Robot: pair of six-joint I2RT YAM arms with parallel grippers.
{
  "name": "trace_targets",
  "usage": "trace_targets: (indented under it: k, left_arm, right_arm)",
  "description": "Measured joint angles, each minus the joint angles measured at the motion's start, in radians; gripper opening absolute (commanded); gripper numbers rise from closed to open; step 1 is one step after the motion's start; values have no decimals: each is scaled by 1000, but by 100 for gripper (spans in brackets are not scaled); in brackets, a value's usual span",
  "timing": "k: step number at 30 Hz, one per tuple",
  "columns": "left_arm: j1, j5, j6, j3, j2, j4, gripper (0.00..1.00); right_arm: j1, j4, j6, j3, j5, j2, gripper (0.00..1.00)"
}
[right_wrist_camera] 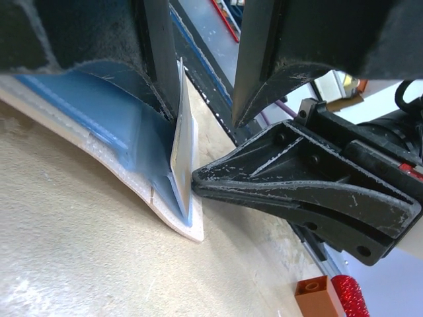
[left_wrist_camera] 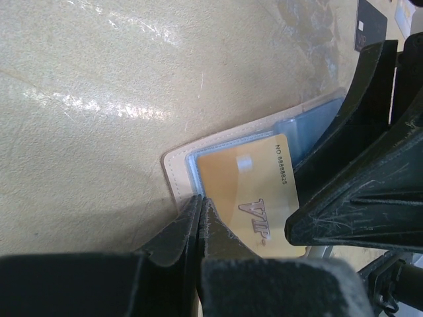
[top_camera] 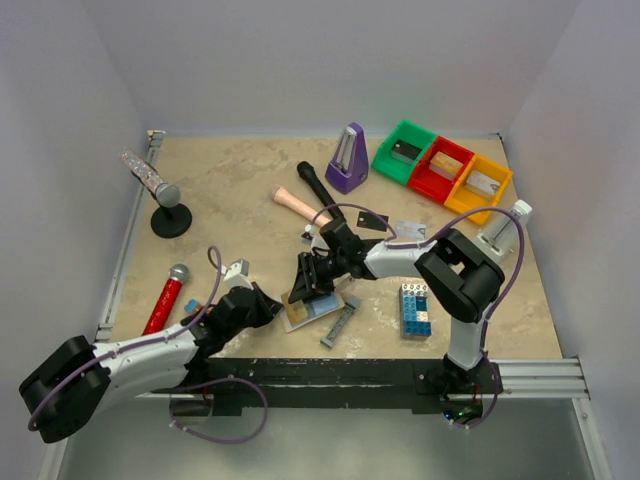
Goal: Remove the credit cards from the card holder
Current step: Remove the credit card from the card holder.
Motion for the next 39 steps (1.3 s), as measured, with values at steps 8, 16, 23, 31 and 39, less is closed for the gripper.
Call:
trace_targets:
  k: [8, 16, 23, 31, 39]
  left_arm:
    - [0, 15, 0, -23, -8, 37, 0]
    - [-1, 26, 0, -30, -2, 61, 0]
    - [-3, 40, 0, -32, 6, 80, 0]
    - [-9, 36, -3, -45, -42, 54, 0]
    - [-10, 18, -17, -45, -58, 26, 0]
  right_arm:
    - [2, -29, -10, 21, 14, 31, 40]
    - [17, -34, -11, 30, 13, 47, 40]
    - [27, -36, -12, 41, 8, 48, 35]
    - [27, -61, -24, 41, 10, 46, 34]
    - [24, -88, -40, 41, 16, 16, 33]
